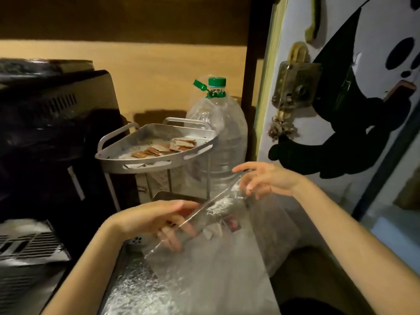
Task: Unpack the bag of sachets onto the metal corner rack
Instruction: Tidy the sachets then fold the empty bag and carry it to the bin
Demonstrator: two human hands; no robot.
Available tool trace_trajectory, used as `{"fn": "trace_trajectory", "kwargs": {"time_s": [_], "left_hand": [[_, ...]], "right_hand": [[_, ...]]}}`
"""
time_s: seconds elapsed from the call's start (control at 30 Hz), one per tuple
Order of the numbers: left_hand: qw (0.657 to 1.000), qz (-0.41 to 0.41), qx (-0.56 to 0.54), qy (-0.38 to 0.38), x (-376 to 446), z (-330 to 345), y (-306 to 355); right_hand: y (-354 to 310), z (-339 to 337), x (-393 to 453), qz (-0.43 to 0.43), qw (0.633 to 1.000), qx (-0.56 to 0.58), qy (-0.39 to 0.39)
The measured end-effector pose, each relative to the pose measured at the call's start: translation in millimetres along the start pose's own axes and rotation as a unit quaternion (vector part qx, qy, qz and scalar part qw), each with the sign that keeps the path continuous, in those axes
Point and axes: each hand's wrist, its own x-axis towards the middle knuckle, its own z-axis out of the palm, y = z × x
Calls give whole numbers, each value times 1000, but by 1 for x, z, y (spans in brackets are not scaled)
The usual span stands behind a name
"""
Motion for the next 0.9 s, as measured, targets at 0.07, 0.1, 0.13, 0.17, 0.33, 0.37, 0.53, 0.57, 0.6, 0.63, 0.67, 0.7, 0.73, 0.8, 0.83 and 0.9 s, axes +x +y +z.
{"fn": "trace_trajectory", "kwargs": {"time_s": [0.07, 0.1, 0.13, 0.17, 0.33, 0.37, 0.53, 0.57, 0.6, 0.63, 0.67, 0.7, 0.73, 0.8, 0.83, 0.9], "left_hand": [[997, 7, 62, -39, 3, 14, -4], [997, 20, 64, -50, 5, 19, -11], [997, 24, 60, -40, 6, 20, -21], [997, 35, 60, -28, 8, 20, -30], [995, 55, -75, 44, -15, 20, -70], [991, 55, -98, 69, -20, 18, -80], [960, -18, -141, 240, -41, 22, -125], [953, -45, -125, 272, -44, 24, -131], [943, -72, -105, 308, -46, 25, -137], [929, -98, -85, 346, -47, 24, -142], [916, -119, -63, 379, -48, 23, -147], [902, -136, -40, 408, -49, 21, -153], [889, -150, -8, 433, -49, 19, -159], [859, -176, 119, 465, -49, 13, -173], [842, -188, 190, 468, -49, 12, -179], [817, -172, 286, 470, -48, 16, -189]], "right_hand": [[4, 11, 4, 12, 1000, -11, -20], [7, 15, 5, 13, 999, -1, -29], [8, 19, 5, 11, 999, 23, -36], [12, 20, 5, 12, 997, 59, -50], [56, 11, 2, 103, 973, 167, -122], [70, 12, 3, 129, 967, 190, -111], [129, 84, 14, 159, 940, 301, -35], [142, 106, 19, 159, 947, 277, -18], [150, 127, 23, 165, 955, 245, 11], [158, 146, 26, 169, 960, 216, 49], [160, 163, 28, 170, 962, 198, 85], [164, 176, 30, 170, 960, 190, 114], [166, 187, 33, 171, 959, 185, 131], [172, 204, 40, 179, 958, 171, 145], [176, 210, 45, 180, 960, 159, 146], [182, 221, 52, 169, 970, 106, 142]]}}
